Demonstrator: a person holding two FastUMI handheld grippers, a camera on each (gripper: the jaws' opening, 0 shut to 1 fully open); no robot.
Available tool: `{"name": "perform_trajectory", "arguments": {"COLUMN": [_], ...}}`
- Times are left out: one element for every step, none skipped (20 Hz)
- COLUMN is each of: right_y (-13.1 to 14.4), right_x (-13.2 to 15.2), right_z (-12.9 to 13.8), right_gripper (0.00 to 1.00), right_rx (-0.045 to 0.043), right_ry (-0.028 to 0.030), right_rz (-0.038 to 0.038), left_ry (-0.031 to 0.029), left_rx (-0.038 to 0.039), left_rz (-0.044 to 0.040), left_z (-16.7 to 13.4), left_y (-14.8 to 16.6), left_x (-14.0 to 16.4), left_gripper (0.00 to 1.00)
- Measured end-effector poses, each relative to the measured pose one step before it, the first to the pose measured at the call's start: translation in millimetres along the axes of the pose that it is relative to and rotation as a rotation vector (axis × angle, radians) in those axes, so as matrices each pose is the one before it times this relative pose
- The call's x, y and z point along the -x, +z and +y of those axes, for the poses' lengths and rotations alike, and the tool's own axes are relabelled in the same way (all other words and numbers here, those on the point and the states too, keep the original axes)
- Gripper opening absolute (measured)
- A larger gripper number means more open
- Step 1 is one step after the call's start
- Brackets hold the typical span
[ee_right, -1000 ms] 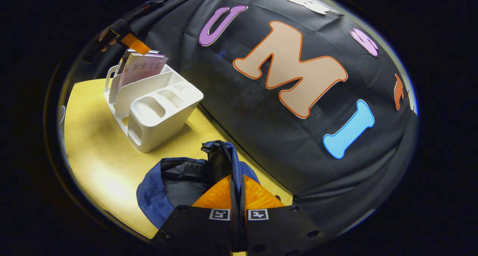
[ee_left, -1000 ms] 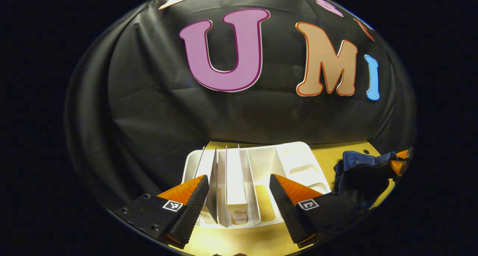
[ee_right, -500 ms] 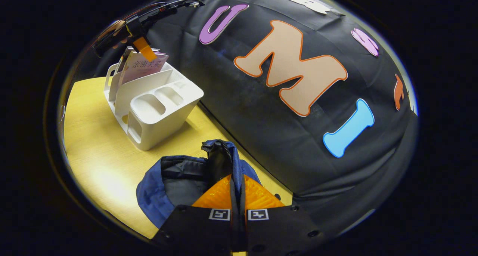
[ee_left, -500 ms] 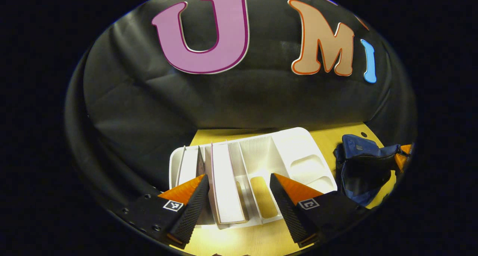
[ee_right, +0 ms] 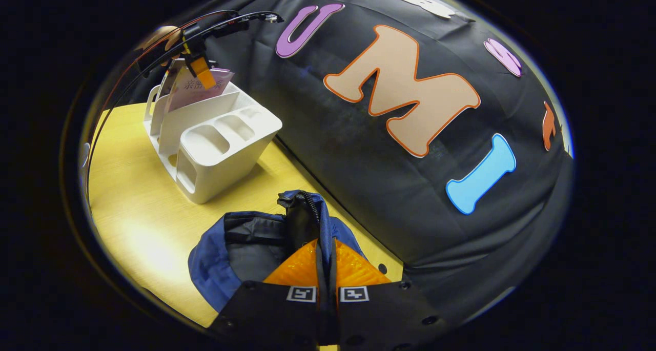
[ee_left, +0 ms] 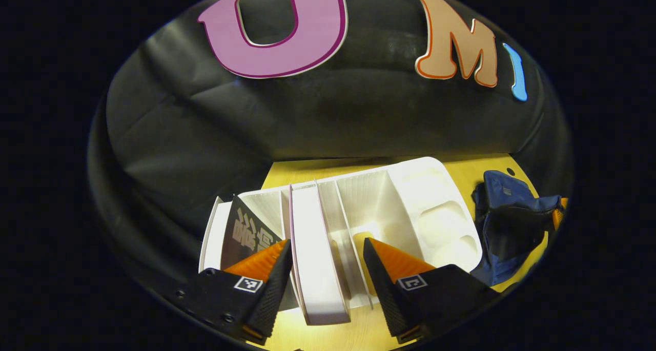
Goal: Open the schoolbag, grab two books from the bookshelf and put them into the schoolbag.
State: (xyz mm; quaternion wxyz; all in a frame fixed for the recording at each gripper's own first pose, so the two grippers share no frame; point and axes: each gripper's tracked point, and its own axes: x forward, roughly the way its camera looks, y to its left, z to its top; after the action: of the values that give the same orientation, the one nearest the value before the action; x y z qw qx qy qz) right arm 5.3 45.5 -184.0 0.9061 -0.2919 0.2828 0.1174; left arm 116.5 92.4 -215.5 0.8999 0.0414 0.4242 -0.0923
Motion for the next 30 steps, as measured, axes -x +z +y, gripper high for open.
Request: {"name": "perform_trajectory", "arguments": {"right_y": [-1.03,-0.15,-1.05,0.37,-0.65,0.38,-0.10,0.08,0.69,0.38,-0.61,0.82,0.16,0.16,-0.78,0.37,-0.75,0.77,0.10,-0.03,-0.78,0.59,0.34,0.67,-0.34,0.03,0.10,-0.39,-0.31,0.15], "right_x": [-0.34,0.25,0.59,-0.07,-0.29,0.01,0.51,0.43,-1.80,-0.01,-0.54,0.95,-0.65,0.46,-0.24,0.43,-0.79,0.38,1.08,0.89,-0.34,0.18,-0.82,-0.26,0.28,-0.41,-0.28,0.58,-0.06,0.02], "right_z": [0.63,0.48,0.31,0.11,0.01,-0.03,0.21,0.07,1.02,0.65,0.26,0.66,-0.84,0.27,-0.36,-0.63,-0.31,-0.22,1.43,0.76,1.30,0.94,0.43,0.26,0.78,0.39,0.78,0.37,-0.07,0.30], "right_gripper": [0.03,0.03,0.03,0.03,0.03,0.03,0.03,0.03,0.03,0.03,0.03,0.03,0.03,0.03,0.02,0.02,0.03,0.03,0.03,0.03,0.03,0.02,0.02,0.03,0.03,0.03,0.03,0.03,0.03,0.03], "right_rx": [-0.00012,0.00057,-0.00026,-0.00201,-0.00184,-0.00015,-0.00085,-0.00045,-0.00001,0.00064,0.00031,0.00007,-0.00010,-0.00067,-0.00110,0.00097,-0.00031,-0.00098,-0.00084,0.00009,0.00123,0.00032,-0.00028,-0.00007,-0.00043,-0.00129,-0.00180,-0.00089,-0.00090,-0.00156], "right_ry": [0.00166,0.00068,0.00052,0.00030,0.00032,-0.00018,0.00096,0.00161,0.00151,0.00076,0.00137,0.00129,-0.00010,0.00110,0.00100,-0.00021,0.00031,0.00045,0.00192,0.00251,0.00238,0.00254,0.00304,0.00267,0.00299,0.00258,0.00300,0.00255,0.00254,0.00327], "right_rz": [0.00054,0.00048,0.00047,0.00056,0.00025,-0.00077,-0.00007,-0.00031,-0.00036,-0.00115,-0.00092,-0.00145,-0.00096,-0.00048,-0.00074,-0.00174,-0.00112,-0.00151,-0.00141,-0.00230,-0.00110,-0.00199,-0.00201,-0.00104,-0.00158,-0.00102,-0.00139,-0.00157,-0.00163,-0.00162], "left_ry": [0.00193,0.00203,0.01366,0.00873,0.00417,-0.00181,-0.00572,-0.00519,-0.00066,-0.00048,0.00048,-0.00052,-0.00385,-0.00807,-0.00480,0.00552,0.00551,0.00139,-0.00055,-0.00191,-0.00432,-0.00329,-0.00307,-0.00091,0.00006,-0.00179,-0.00019,0.00008,-0.00366,-0.00370], "left_rx": [-0.00360,-0.00453,-0.00941,-0.00671,-0.00414,-0.00489,-0.00543,-0.00682,-0.00707,0.00216,0.01353,0.01598,0.01324,0.00886,0.00797,0.00123,0.00225,0.00979,0.01114,0.01329,0.01573,0.01962,0.01971,0.01653,0.01438,0.01562,0.00780,0.00380,-0.00229,0.00154], "left_rz": [0.01580,0.00948,0.00821,0.01108,0.00777,0.00899,0.01431,0.01263,0.01659,0.00827,-0.00435,-0.00430,-0.00701,-0.00156,-0.00303,-0.00809,-0.00362,-0.01403,0.00105,-0.00183,0.00076,0.00353,0.00064,0.00364,0.00174,-0.00327,-0.00283,-0.00419,-0.00248,0.00190], "left_z": [0.79,0.77,3.91,2.55,-0.60,-0.67,-0.69,-0.91,-0.35,-0.79,-0.61,-0.76,-1.91,-2.29,-0.70,2.18,2.83,1.49,1.15,0.83,0.47,-0.23,-0.51,-0.14,1.27,2.54,2.16,0.13,-1.57,-1.93], "left_y": [-1.70,0.53,-1.65,-0.99,-0.61,-0.09,-3.27,-1.13,-2.42,-0.26,0.86,0.31,-0.46,-0.84,-1.88,1.72,-1.09,0.76,-3.18,-2.14,-4.24,-3.58,-2.03,-3.50,-5.09,-3.82,-4.22,-2.62,-4.45,-4.92], "left_x": [-0.75,-2.34,-0.27,-2.12,1.63,-0.26,3.03,1.42,0.42,1.20,-0.12,2.15,1.31,2.72,3.55,4.79,4.94,4.91,7.19,5.44,5.52,4.87,-0.41,2.07,9.42,8.73,8.82,7.15,5.53,6.80], "left_gripper": [0.72,0.68,0.58,0.52,0.41,0.39,0.38,0.36,0.35,0.34,0.34,0.33,0.31,0.30,0.28,0.28,0.28,0.27,0.27,0.27,0.27,0.27,0.27,0.27,0.28,0.27,0.27,0.27,0.27,0.27]}}
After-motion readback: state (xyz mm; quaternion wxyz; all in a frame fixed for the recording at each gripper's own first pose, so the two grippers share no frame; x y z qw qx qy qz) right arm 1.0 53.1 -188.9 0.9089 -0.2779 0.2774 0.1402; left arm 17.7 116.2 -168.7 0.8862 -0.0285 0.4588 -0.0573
